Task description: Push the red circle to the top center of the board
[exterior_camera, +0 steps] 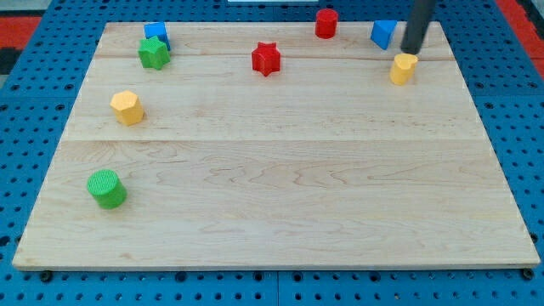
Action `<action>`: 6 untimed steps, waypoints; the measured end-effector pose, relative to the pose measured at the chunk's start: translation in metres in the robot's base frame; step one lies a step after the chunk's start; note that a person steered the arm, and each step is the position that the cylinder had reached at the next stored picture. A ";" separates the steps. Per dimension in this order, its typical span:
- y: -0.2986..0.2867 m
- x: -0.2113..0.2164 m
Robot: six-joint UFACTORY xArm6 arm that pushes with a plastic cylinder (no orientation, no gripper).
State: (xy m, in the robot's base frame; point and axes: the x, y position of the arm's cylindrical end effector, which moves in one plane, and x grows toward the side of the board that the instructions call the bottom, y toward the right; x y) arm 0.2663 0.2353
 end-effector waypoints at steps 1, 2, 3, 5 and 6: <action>0.026 -0.017; 0.040 -0.060; 0.031 -0.075; -0.054 -0.075; -0.096 -0.074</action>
